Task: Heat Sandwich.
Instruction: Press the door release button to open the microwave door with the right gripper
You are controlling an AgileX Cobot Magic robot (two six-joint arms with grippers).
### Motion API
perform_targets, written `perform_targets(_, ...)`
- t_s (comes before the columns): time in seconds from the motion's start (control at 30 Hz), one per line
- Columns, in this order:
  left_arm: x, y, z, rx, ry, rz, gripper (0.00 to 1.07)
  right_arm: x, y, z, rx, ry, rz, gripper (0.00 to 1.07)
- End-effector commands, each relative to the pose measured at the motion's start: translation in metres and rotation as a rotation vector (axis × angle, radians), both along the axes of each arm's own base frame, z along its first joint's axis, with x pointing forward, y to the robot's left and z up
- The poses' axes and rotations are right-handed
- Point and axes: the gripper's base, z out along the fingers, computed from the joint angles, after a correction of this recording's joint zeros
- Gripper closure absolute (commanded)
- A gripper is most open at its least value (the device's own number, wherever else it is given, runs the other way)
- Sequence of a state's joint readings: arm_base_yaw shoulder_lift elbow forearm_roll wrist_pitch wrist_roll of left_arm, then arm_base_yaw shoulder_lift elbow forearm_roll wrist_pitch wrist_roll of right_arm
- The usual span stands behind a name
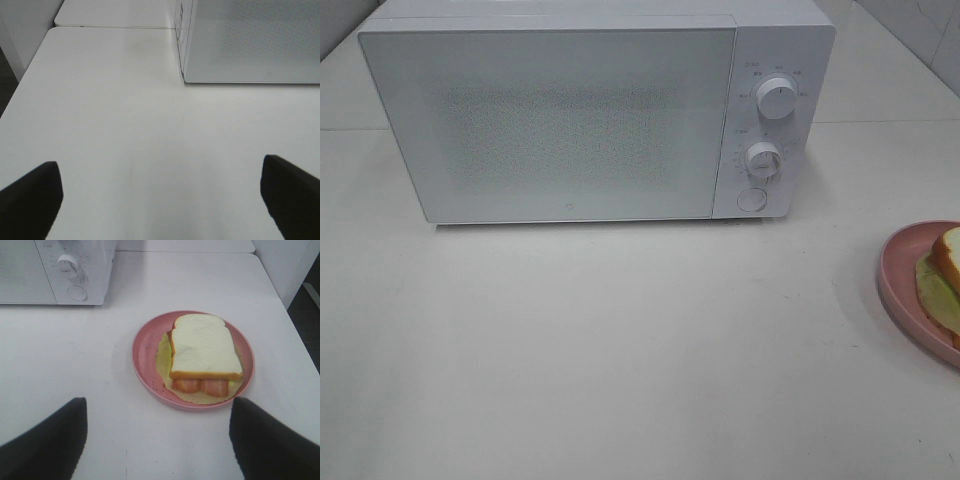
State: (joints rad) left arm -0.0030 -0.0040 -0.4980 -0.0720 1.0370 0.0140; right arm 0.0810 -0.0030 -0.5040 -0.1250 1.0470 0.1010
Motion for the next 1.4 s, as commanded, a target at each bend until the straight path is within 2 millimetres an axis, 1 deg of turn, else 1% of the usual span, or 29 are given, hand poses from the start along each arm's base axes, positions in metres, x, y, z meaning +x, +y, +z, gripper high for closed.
perform_targets(0.03, -0.003, 0.0, -0.001, 0.0, -0.024, 0.001, 0.05, -0.004, 0.0, 0.0, 0.004, -0.032, 0.001, 0.31)
perform_targets(0.57, -0.003, 0.0, -0.001, 0.0, -0.024, 0.001, 0.05, -0.003, 0.0, 0.001, 0.003, -0.034, 0.001, 0.31)
perform_targets(0.73, -0.003, 0.0, -0.001, 0.0, -0.024, 0.001, 0.05, -0.001, 0.0, 0.01, 0.004, -0.037, 0.001, 0.31)
perform_targets(0.8, -0.003, 0.0, -0.001, 0.0, -0.024, 0.001, 0.05, 0.005, 0.0, 0.018, 0.003, -0.029, 0.003, 0.31)
perform_targets(0.9, -0.003, 0.0, -0.001, 0.0, -0.024, 0.001, 0.05, 0.01, 0.001, 0.022, 0.001, -0.023, 0.005, 0.31)
perform_targets(0.93, -0.003, 0.0, -0.001, 0.0, -0.024, 0.001, 0.05, 0.017, 0.002, 0.024, -0.001, -0.018, 0.008, 0.31)
perform_targets(1.03, -0.003, 0.0, -0.001, 0.0, -0.024, 0.001, 0.05, 0.028, 0.003, 0.026, -0.003, 0.001, 0.01, 0.31)
perform_targets(1.07, -0.003, 0.0, -0.001, 0.0, -0.024, 0.001, 0.05, 0.035, 0.004, 0.027, -0.004, 0.011, 0.012, 0.31)
perform_targets(1.13, -0.003, 0.0, -0.001, 0.0, -0.024, 0.001, 0.05, 0.038, 0.004, 0.028, -0.003, 0.012, 0.014, 0.31)
perform_targets(1.2, -0.003, 0.0, -0.001, 0.0, -0.024, 0.001, 0.05, 0.045, 0.005, 0.029, -0.005, 0.015, 0.017, 0.31)
perform_targets(1.23, -0.003, 0.0, -0.001, 0.0, -0.024, 0.001, 0.05, 0.052, 0.005, 0.031, -0.006, 0.012, 0.021, 0.31)
perform_targets(1.27, -0.003, 0.0, -0.001, 0.0, -0.024, 0.001, 0.05, 0.052, 0.005, 0.031, -0.006, 0.012, 0.021, 0.31)
perform_targets(1.4, -0.003, 0.0, -0.001, 0.0, -0.024, 0.001, 0.05, 0.067, 0.007, 0.033, -0.008, 0.004, 0.03, 0.31)
